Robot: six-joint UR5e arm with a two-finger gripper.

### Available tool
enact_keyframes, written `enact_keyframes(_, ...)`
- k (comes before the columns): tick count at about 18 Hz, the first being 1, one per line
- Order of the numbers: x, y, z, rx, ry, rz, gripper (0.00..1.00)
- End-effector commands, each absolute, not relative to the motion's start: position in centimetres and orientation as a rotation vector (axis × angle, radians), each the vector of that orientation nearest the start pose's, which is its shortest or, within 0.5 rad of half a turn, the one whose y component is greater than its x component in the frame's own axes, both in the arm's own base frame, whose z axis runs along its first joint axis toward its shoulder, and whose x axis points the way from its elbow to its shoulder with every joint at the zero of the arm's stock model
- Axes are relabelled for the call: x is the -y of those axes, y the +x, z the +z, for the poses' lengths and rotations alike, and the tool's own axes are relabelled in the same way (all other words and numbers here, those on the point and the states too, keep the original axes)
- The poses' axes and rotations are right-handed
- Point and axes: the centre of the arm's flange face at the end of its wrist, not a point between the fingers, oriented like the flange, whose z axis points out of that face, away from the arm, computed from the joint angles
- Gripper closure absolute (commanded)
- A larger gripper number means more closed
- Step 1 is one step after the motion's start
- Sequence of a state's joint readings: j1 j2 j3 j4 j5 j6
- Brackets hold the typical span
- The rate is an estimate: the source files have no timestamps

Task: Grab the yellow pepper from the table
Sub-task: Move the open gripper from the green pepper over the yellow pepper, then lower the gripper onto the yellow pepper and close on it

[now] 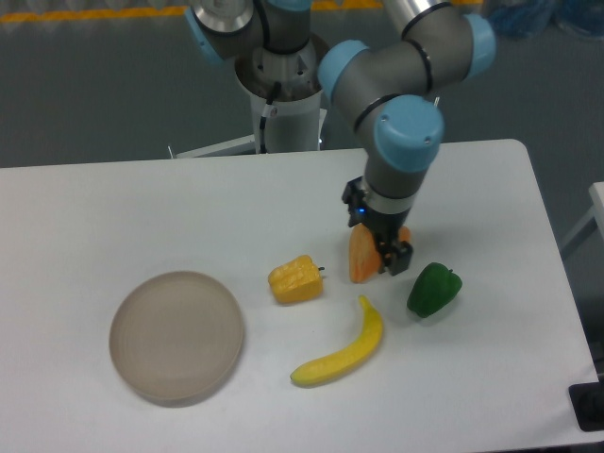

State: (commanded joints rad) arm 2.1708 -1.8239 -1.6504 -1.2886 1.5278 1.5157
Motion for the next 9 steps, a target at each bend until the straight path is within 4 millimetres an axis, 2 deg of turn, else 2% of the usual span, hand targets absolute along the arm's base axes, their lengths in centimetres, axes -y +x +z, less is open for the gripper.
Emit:
enact_keyframes(2,-56.1,-18.1,33.0,-1.317,-2.825,-0.06,0.0)
enact_keyframes(4,-56.8,-16.4,32.1,-1.282,-2.828,-0.027,0.0)
enact_keyframes(9,-57.3,-14.9,29.4,-1.31,-2.827,-0.051,0.0)
